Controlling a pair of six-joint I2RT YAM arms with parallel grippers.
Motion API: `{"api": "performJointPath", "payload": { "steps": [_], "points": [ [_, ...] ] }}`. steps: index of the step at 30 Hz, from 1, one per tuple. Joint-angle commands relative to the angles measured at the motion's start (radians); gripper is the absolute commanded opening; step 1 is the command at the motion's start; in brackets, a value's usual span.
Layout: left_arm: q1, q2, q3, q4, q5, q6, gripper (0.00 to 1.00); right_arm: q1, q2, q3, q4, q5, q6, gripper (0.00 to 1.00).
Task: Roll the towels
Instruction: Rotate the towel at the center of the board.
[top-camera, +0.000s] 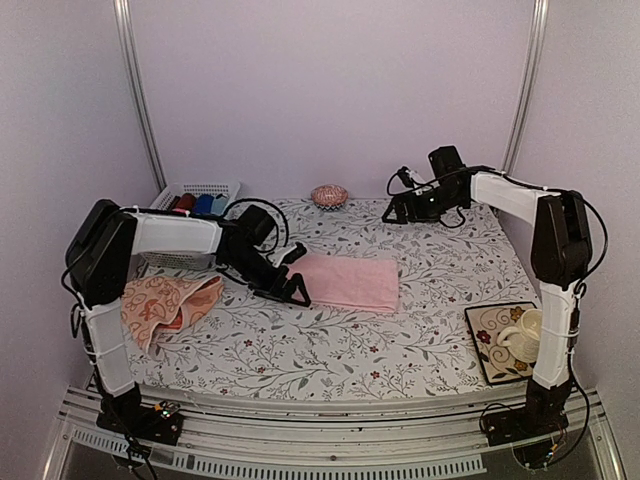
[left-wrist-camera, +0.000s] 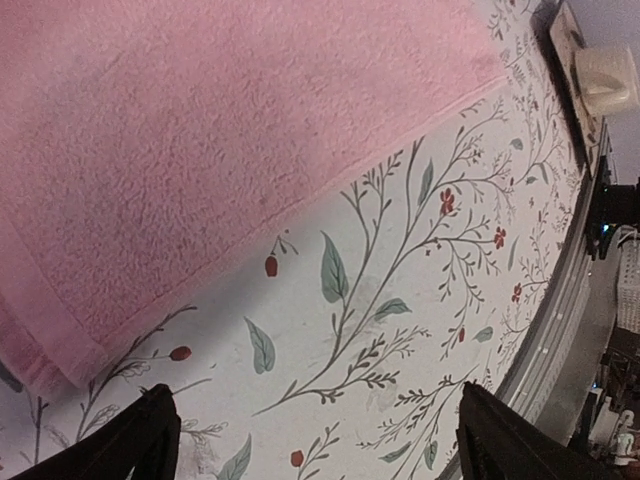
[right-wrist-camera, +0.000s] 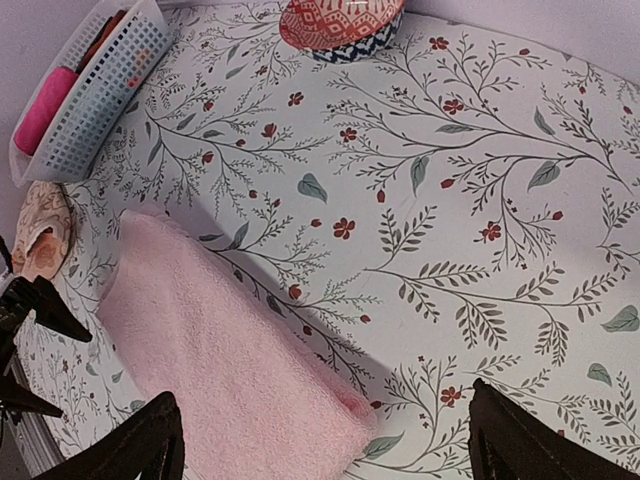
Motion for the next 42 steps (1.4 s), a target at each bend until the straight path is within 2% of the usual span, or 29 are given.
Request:
{"api": "performJointPath", "payload": {
  "steps": [1,4,10,15,22,26,28,34,42],
  "points": [
    [-0.019,0.093,0.023,-0.009,0.022,-0.005,0.97,-0.005,0.013,0.018,-0.012,0.032,-0.014,0.99],
    [-0.019,0.121,0.028,0.013,0.006,-0.016,0.97,-0.007,0.006,0.013,-0.016,0.041,-0.02,0.99],
    [-0.017,0.195,0.093,0.032,-0.161,-0.043,0.97,-0.009,-0.009,-0.025,-0.001,0.019,-0.022,0.99],
    [-0.007,0.291,0.186,0.128,-0.26,-0.051,0.97,-0.009,-0.018,-0.074,0.014,-0.028,-0.04,0.99],
    [-0.007,0.472,0.474,0.204,-0.332,-0.05,0.97,-0.009,-0.003,-0.151,0.017,-0.111,-0.021,0.99],
    [-0.003,0.49,0.565,0.254,-0.353,-0.076,0.97,-0.004,0.0,-0.21,0.017,-0.131,-0.007,0.99],
    [0.002,0.47,0.56,0.275,-0.36,-0.084,0.97,0.0,-0.006,-0.245,0.02,-0.11,0.017,0.99],
    [0.029,0.312,0.348,0.392,-0.386,-0.094,0.97,0.022,-0.007,-0.322,0.037,-0.089,0.066,0.99],
    [0.055,0.154,0.206,0.395,-0.406,-0.052,0.97,0.118,-0.038,-0.374,0.056,-0.11,0.109,0.99]
  ]
}}
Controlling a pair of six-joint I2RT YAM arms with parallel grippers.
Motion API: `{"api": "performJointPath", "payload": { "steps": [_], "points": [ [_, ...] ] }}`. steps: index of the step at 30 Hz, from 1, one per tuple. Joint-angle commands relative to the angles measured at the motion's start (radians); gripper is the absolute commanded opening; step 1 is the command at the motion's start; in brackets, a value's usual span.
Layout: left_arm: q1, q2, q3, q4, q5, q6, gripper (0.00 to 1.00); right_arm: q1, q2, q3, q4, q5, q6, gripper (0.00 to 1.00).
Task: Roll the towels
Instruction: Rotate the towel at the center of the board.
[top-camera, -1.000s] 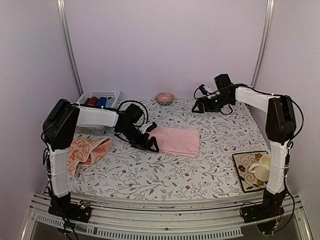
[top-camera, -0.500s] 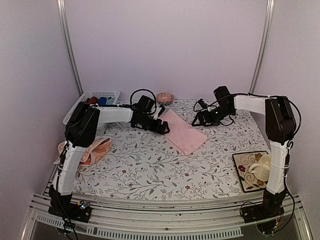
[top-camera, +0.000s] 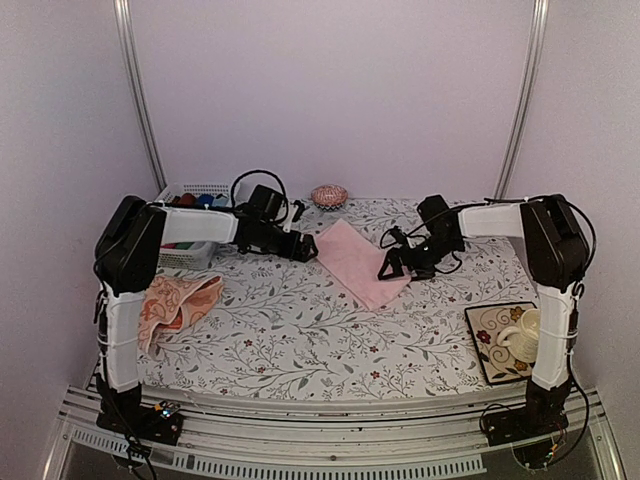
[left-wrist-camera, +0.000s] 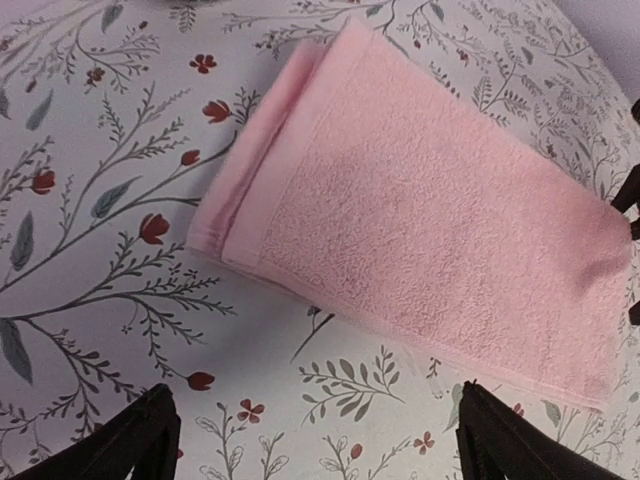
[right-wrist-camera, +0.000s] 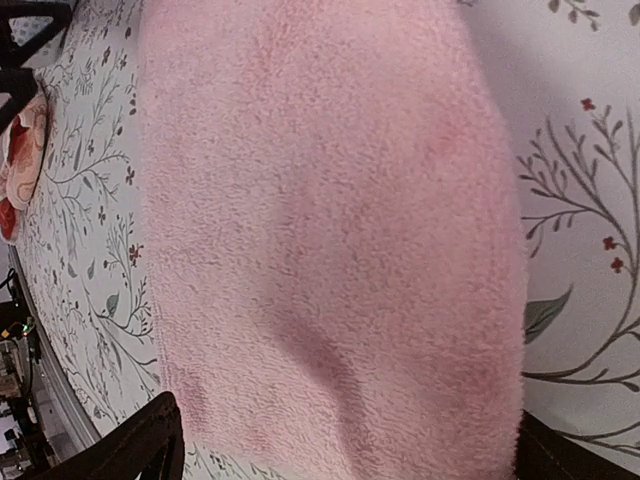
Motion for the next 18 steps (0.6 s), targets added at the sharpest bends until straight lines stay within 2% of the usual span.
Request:
{"api": "performJointPath", "payload": {
  "steps": [1,6,11,14,18],
  "points": [
    [0.013,-0.101,-0.05,0.042,-0.021,0.025,0.97,0.08,-0.046,-0.039,0.029,-0.024,0.041,0.99],
    [0.025,-0.158,-0.096,0.037,-0.055,0.026,0.97,0.167,-0.078,-0.074,0.003,-0.001,0.08,0.99],
    [0.025,-0.159,-0.116,0.016,-0.036,0.073,0.97,0.187,-0.191,-0.14,-0.078,0.034,0.094,0.99],
    [0.019,-0.168,-0.118,0.01,-0.026,0.084,0.97,0.187,-0.267,-0.162,-0.141,-0.005,0.014,0.99],
    [-0.013,-0.156,-0.075,0.019,0.065,0.059,0.94,0.164,-0.337,-0.165,-0.198,0.092,-0.059,0.99]
  ]
}}
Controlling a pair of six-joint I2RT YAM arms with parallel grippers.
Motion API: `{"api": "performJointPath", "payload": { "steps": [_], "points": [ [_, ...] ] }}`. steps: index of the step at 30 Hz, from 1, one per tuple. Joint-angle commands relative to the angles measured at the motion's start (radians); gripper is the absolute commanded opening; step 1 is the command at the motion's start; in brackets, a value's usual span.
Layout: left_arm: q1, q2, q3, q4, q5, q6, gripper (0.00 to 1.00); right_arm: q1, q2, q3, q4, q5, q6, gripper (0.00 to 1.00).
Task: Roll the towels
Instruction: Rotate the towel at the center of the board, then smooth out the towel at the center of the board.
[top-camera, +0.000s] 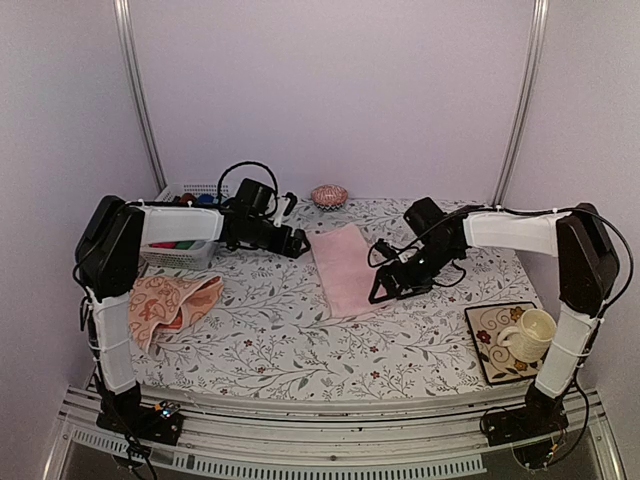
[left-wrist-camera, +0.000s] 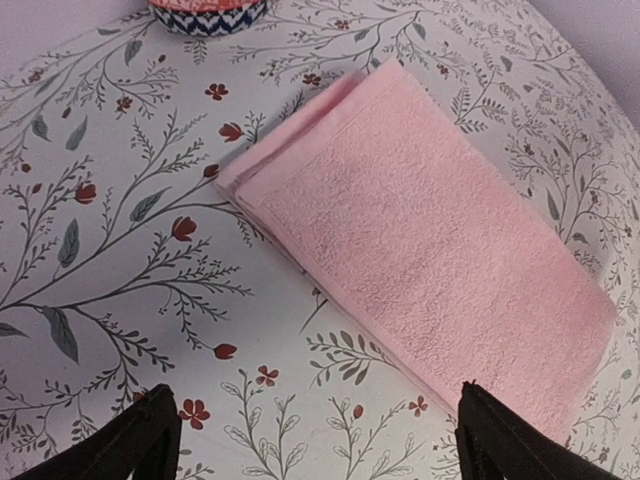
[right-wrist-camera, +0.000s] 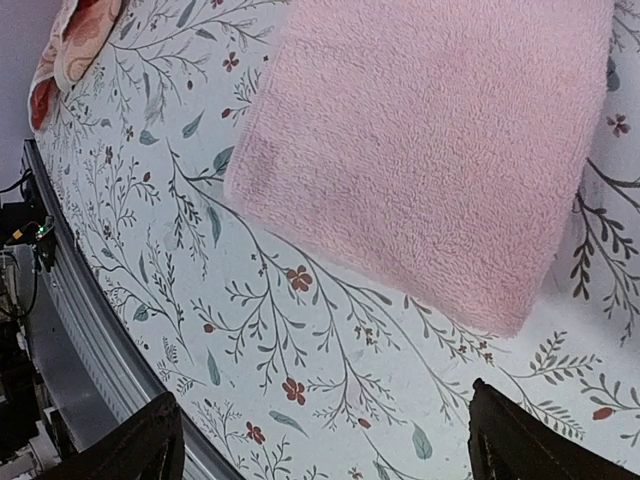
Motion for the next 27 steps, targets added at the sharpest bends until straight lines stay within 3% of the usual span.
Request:
{"api": "performJointPath", "payload": {
  "steps": [1,6,9,14,16,19,27],
  "points": [
    [-0.045,0.0,0.054,0.004,0.099,-0.006,0.93,-0.051,-0.096,-0.013,-0.053,0.047,-0.078,0.99],
    [-0.152,0.075,0.144,0.046,0.232,-0.057,0.85,-0.132,-0.047,0.005,0.078,-0.138,-0.078,0.99],
    [-0.187,0.126,0.179,0.053,0.333,-0.099,0.72,-0.133,0.058,0.075,0.115,-0.26,-0.075,0.99],
    [-0.216,0.12,0.096,0.108,0.402,-0.124,0.54,-0.138,0.129,0.079,0.241,-0.456,-0.014,1.0],
    [-0.228,0.11,0.046,0.123,0.42,-0.111,0.48,-0.146,0.16,0.063,0.255,-0.488,-0.01,0.94],
    [-0.244,0.093,-0.019,0.116,0.41,-0.098,0.46,-0.159,0.175,0.013,0.307,-0.52,0.012,0.88],
    [-0.263,0.047,-0.182,0.179,0.387,-0.13,0.41,-0.165,0.193,-0.08,0.43,-0.573,0.137,0.89]
  ]
}}
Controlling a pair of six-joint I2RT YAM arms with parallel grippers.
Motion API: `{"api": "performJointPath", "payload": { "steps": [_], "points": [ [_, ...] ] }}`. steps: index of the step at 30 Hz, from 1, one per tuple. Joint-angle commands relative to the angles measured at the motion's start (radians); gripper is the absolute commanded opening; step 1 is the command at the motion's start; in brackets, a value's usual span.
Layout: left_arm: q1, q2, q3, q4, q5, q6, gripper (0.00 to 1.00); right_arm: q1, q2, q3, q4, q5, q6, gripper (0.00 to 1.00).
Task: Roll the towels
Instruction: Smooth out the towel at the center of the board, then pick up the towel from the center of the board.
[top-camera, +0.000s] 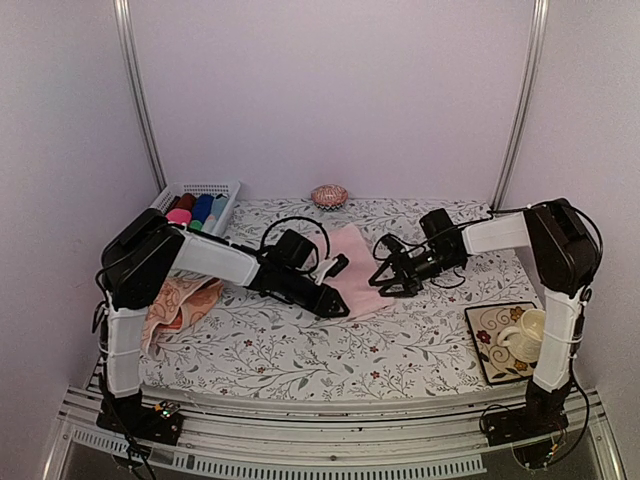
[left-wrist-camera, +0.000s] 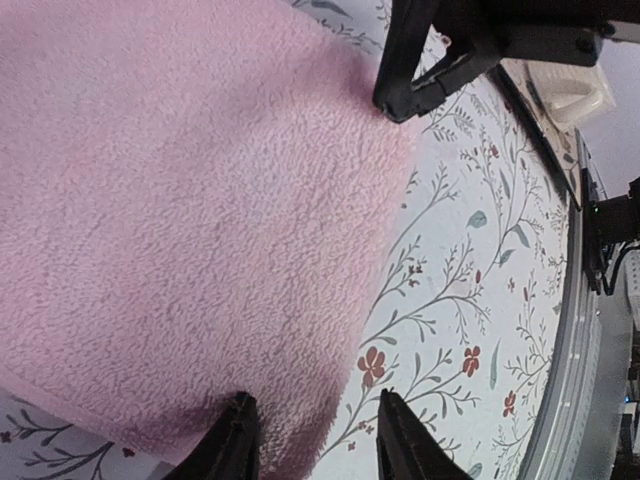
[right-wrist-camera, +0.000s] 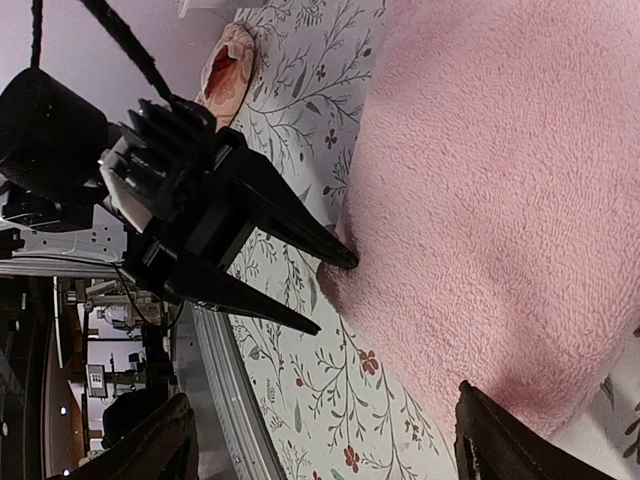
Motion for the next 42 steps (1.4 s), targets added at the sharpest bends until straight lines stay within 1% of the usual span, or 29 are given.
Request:
{"api": "performJointPath", "payload": {
  "steps": [1,4,8,12,14,17,18,20,22,26,27,30,33,35,37,40,42],
  "points": [
    [-0.024,-0.054,-0.039,0.028,-0.01,-0.012,0.41,-0.004,0.031,-0.05,0.077,-0.041,0.064,0.89],
    [-0.029,-0.025,-0.027,-0.016,-0.061,-0.001,0.38,-0.02,0.055,-0.075,0.072,-0.015,0.073,0.9],
    [-0.036,-0.008,-0.023,-0.042,-0.108,0.03,0.38,-0.034,0.096,-0.065,0.031,0.036,0.075,0.9],
    [-0.037,-0.008,-0.027,-0.058,-0.133,0.053,0.38,-0.034,0.093,-0.046,0.001,0.047,0.052,0.92],
    [-0.036,-0.019,-0.034,-0.061,-0.152,0.072,0.39,-0.033,0.069,-0.042,-0.017,0.03,0.027,0.94],
    [-0.037,-0.075,-0.052,-0.051,-0.193,0.116,0.43,-0.034,-0.026,0.004,-0.033,0.029,-0.021,0.97],
    [-0.037,-0.098,-0.058,-0.043,-0.209,0.134,0.45,-0.034,-0.064,0.011,-0.037,0.04,-0.043,0.99],
    [-0.036,-0.145,-0.073,-0.026,-0.242,0.173,0.53,-0.034,-0.136,0.024,-0.053,0.077,-0.068,0.99],
    [-0.039,-0.198,-0.094,-0.003,-0.284,0.21,0.66,-0.032,-0.201,0.032,-0.077,0.138,-0.096,0.99],
    [-0.05,-0.283,-0.161,0.071,-0.382,0.31,0.94,-0.023,-0.346,0.044,-0.116,0.36,-0.141,0.99],
    [-0.059,-0.297,-0.177,0.092,-0.407,0.341,0.96,-0.023,-0.373,0.048,-0.123,0.422,-0.151,0.99],
    [-0.105,-0.311,-0.213,0.161,-0.487,0.47,0.97,-0.023,-0.44,0.051,-0.131,0.626,-0.228,0.99],
    [-0.156,-0.291,-0.235,0.231,-0.582,0.633,0.97,-0.034,-0.488,0.025,-0.103,0.731,-0.249,0.99],
    [-0.185,-0.258,-0.232,0.252,-0.632,0.717,0.97,-0.037,-0.502,0.004,-0.086,0.746,-0.234,0.99],
    [-0.208,-0.234,-0.228,0.257,-0.659,0.787,0.93,-0.036,-0.493,0.005,-0.098,0.751,-0.232,0.99],
    [-0.233,-0.217,-0.231,0.252,-0.662,0.86,0.82,-0.037,-0.481,0.004,-0.112,0.757,-0.232,0.99],
    [-0.243,-0.212,-0.233,0.25,-0.657,0.887,0.78,-0.037,-0.487,-0.001,-0.106,0.754,-0.228,0.99]
  ]
}}
